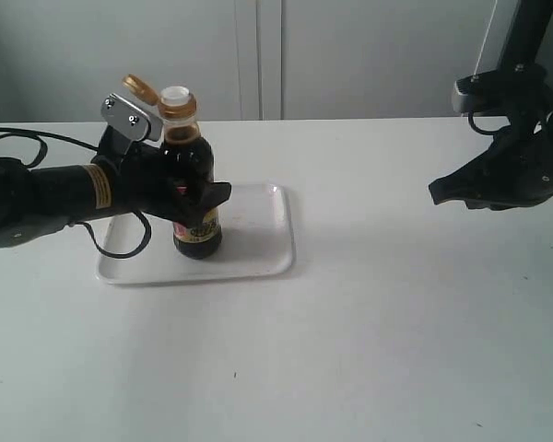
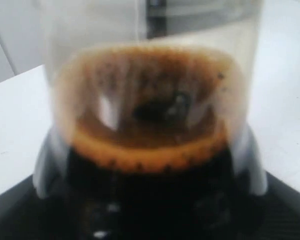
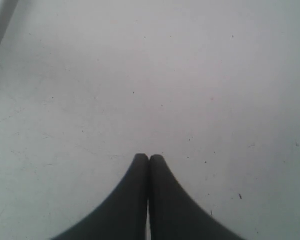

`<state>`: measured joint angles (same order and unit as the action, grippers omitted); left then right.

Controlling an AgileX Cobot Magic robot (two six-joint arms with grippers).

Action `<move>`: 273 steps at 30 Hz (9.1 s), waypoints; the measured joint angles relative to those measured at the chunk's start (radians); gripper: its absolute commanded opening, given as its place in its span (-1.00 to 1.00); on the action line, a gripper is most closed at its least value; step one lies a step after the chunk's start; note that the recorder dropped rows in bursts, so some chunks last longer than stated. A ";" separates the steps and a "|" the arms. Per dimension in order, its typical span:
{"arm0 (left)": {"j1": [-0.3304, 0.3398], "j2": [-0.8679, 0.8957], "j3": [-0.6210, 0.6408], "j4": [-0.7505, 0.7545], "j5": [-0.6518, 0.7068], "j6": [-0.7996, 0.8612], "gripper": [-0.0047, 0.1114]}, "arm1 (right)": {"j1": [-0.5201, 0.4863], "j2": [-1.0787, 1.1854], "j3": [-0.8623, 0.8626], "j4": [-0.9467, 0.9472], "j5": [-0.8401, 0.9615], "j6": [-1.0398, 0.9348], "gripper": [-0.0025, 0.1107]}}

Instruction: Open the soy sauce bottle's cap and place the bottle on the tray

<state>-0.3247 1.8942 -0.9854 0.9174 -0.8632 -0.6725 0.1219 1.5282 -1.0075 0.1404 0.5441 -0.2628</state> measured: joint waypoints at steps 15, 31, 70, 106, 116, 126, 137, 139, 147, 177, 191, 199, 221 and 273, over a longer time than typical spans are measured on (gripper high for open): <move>0.000 -0.107 0.000 0.220 0.098 -0.150 0.61 | 0.000 0.000 0.000 0.000 0.007 -0.008 -0.96; 0.000 -0.224 0.000 0.333 0.179 -0.248 0.61 | 0.000 0.000 0.000 0.000 0.020 -0.010 -0.96; 0.000 -0.499 -0.041 0.235 0.247 -0.362 -0.16 | 0.000 0.000 0.000 0.000 0.023 -0.045 -0.96; 0.130 -0.611 -0.110 -0.669 1.867 0.601 -0.92 | 0.000 -0.077 -0.046 -0.061 0.350 -0.052 -0.96; 0.209 -0.714 -0.057 -0.741 1.828 0.653 -0.92 | 0.000 -0.154 -0.034 -0.071 0.383 -0.014 -0.96; 0.209 -0.933 0.136 -0.743 1.557 0.616 -0.92 | 0.000 -0.476 0.192 -0.100 0.018 0.052 -0.96; 0.209 -1.258 0.410 -0.759 1.337 0.576 -0.92 | 0.000 -0.877 0.498 -0.071 -0.309 0.060 -0.96; 0.209 -1.322 0.459 -0.770 1.299 0.573 -0.92 | 0.000 -0.941 0.544 -0.067 -0.345 0.062 -0.96; 0.209 -1.475 0.543 -0.824 1.233 0.573 -0.92 | 0.000 -1.082 0.650 -0.037 -0.450 0.080 -0.96; 0.209 -1.693 0.589 -0.869 1.236 0.573 -0.92 | 0.000 -1.252 0.772 -0.013 -0.478 0.082 -0.96; 0.209 -1.701 0.640 -0.869 1.181 0.573 -0.92 | 0.000 -1.252 0.772 -0.011 -0.478 0.083 -0.96; 0.254 -1.811 0.799 -0.905 1.159 0.624 -0.92 | 0.000 -1.252 0.772 -0.011 -0.478 0.083 -0.96; 0.311 -1.889 0.981 -0.951 1.108 0.626 -0.92 | 0.000 -1.252 0.772 -0.011 -0.475 0.083 -0.96; 0.311 -1.889 0.981 -0.957 1.094 0.626 -0.92 | 0.000 -1.252 0.772 -0.011 -0.475 0.095 -0.96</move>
<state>-0.0142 0.0050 -0.0041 -0.0397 0.2304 -0.0467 0.1219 0.2765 -0.2358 0.1297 0.0688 -0.1676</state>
